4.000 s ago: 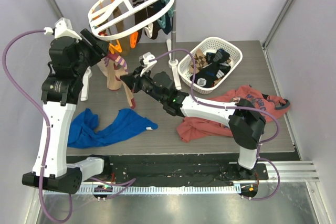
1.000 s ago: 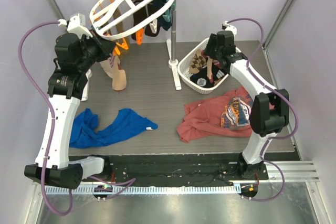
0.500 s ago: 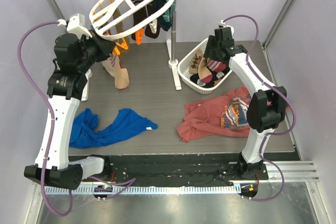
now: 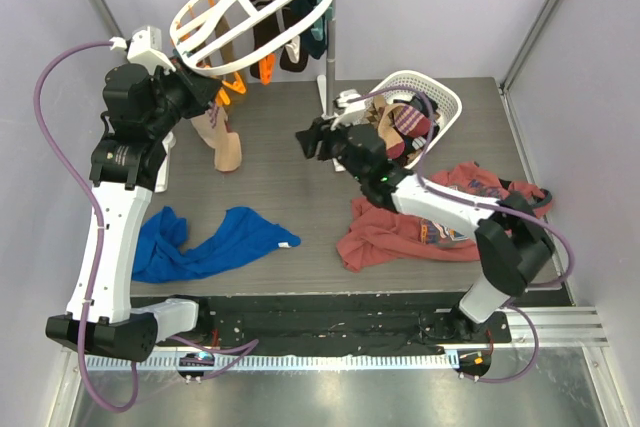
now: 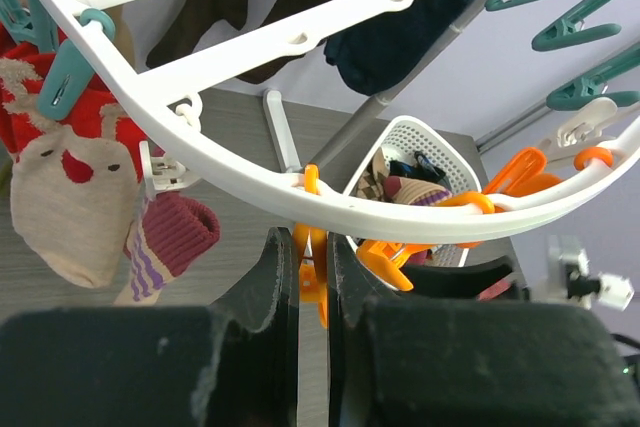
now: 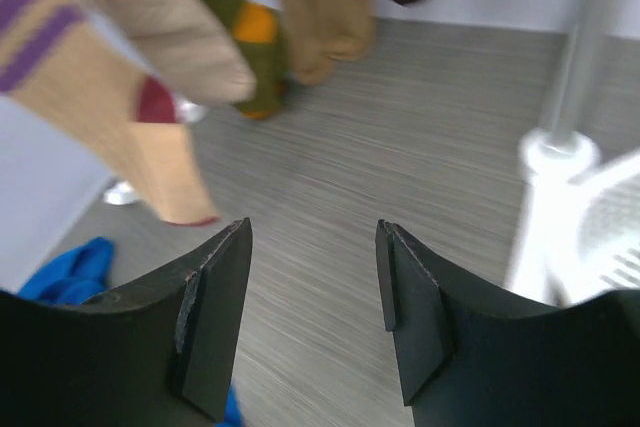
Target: Remove the socks clipped to the hanger
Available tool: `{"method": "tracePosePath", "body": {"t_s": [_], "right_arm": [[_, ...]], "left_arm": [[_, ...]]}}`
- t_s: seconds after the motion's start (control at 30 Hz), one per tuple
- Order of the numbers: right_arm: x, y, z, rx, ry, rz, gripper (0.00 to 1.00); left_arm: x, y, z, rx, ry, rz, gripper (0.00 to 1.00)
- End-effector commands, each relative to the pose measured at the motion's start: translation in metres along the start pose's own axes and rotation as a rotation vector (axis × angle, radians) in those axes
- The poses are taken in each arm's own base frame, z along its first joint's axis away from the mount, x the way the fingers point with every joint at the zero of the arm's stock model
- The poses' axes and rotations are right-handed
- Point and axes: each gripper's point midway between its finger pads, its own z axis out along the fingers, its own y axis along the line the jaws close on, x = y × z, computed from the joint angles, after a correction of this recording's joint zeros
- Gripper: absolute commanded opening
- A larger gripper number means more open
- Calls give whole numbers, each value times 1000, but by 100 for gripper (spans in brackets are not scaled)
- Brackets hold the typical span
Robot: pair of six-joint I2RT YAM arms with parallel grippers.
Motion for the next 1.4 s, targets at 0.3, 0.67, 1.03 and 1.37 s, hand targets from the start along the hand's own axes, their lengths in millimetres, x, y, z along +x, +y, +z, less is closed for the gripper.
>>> {"method": "tracePosePath", "body": {"t_s": [0.3, 0.67, 1.03, 1.37], "right_arm": [[-16, 168, 58, -272, -296, -26, 60], [13, 190, 103, -146, -316, -106, 61], [8, 179, 125, -14, -299, -143, 6], [-38, 212, 82, -213, -324, -73, 1]], "left_arm": [[-7, -18, -1, 78, -13, -63, 9], [-7, -21, -1, 83, -1, -97, 9], [-11, -24, -7, 82, -8, -108, 10], [-37, 3, -34, -120, -78, -18, 57]]}}
